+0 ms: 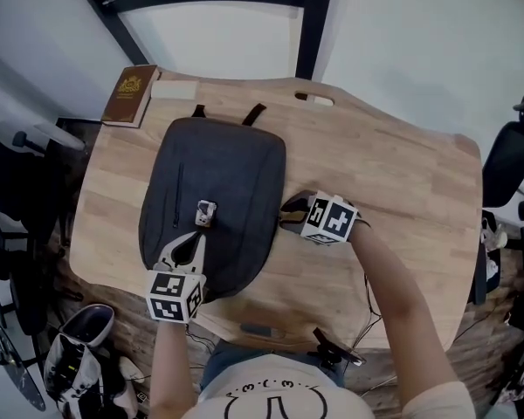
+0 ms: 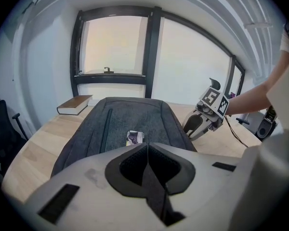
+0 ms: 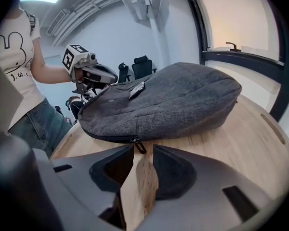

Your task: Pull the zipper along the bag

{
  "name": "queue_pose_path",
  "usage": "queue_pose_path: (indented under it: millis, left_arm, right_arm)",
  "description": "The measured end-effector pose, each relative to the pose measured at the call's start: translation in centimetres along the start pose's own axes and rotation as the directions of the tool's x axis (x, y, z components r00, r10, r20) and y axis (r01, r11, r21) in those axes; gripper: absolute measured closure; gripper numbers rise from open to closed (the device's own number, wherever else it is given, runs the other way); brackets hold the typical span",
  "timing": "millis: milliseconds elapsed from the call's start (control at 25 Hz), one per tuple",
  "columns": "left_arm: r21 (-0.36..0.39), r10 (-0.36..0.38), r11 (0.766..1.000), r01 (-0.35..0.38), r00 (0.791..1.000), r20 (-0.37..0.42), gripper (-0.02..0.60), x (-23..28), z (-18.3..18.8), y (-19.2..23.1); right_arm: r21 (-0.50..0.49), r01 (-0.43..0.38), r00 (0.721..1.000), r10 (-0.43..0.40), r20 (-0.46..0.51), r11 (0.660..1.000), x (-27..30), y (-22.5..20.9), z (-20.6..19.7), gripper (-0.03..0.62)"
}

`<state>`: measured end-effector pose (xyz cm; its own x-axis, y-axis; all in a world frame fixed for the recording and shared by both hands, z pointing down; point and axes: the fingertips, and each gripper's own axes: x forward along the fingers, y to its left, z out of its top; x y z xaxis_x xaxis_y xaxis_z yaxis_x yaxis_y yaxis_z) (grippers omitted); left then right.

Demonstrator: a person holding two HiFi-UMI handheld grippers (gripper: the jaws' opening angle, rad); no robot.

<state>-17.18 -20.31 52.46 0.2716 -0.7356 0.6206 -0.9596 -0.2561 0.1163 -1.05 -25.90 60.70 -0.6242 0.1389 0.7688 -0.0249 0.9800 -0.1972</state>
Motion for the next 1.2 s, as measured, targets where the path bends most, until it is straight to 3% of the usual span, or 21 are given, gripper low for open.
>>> queue_pose_path:
  millis: [200, 440, 800, 880, 1000, 1080, 1200]
  left_arm:
    - [-0.011, -0.005, 1.000, 0.005, 1.000, -0.023, 0.563, 1.1, -0.5, 0.1]
    - [-0.015, -0.005, 1.000, 0.004, 0.998, -0.060, 0.563, 1.8, -1.6, 0.3]
    - [-0.005, -0.011, 1.000, 0.010, 0.997, -0.080, 0.563, 1.8, -2.5, -0.3]
    - [0.005, -0.014, 1.000, 0.015, 0.995, -0.094, 0.563, 2.0, -2.9, -0.3]
    - [0.010, -0.014, 1.000, 0.016, 0.988, -0.154, 0.563, 3.0, -4.6, 0.0]
    - [-0.042, -0.016, 0.999, 0.008, 0.981, -0.192, 0.563, 3.7, -5.9, 0.3]
    - [-0.149, -0.011, 0.989, -0.014, 0.985, -0.170, 0.565, 3.9, -6.4, 0.7]
  right_arm:
    - [-0.065, -0.056, 0.998, 0.055, -0.019, 0.996, 1.1, 0.4, 0.2, 0.416]
    - [-0.166, -0.103, 0.995, 0.099, -0.031, 0.981, 1.7, 1.4, -0.3, 0.491]
    - [-0.124, -0.089, 0.996, 0.086, -0.031, 0.988, 0.3, 1.5, 0.0, 0.537]
    - [-0.127, -0.070, 0.995, 0.060, -0.076, 0.989, 0.5, 1.6, -0.6, 0.539]
    - [-0.189, 0.019, 0.992, -0.042, -0.117, 0.982, 0.3, 1.6, -0.7, 0.540]
    - [-0.201, 0.074, 0.986, -0.102, -0.131, 0.977, 0.3, 1.6, -0.7, 0.539]
    - [-0.168, 0.137, 0.978, -0.160, -0.135, 0.976, 0.4, 1.7, -0.8, 0.539]
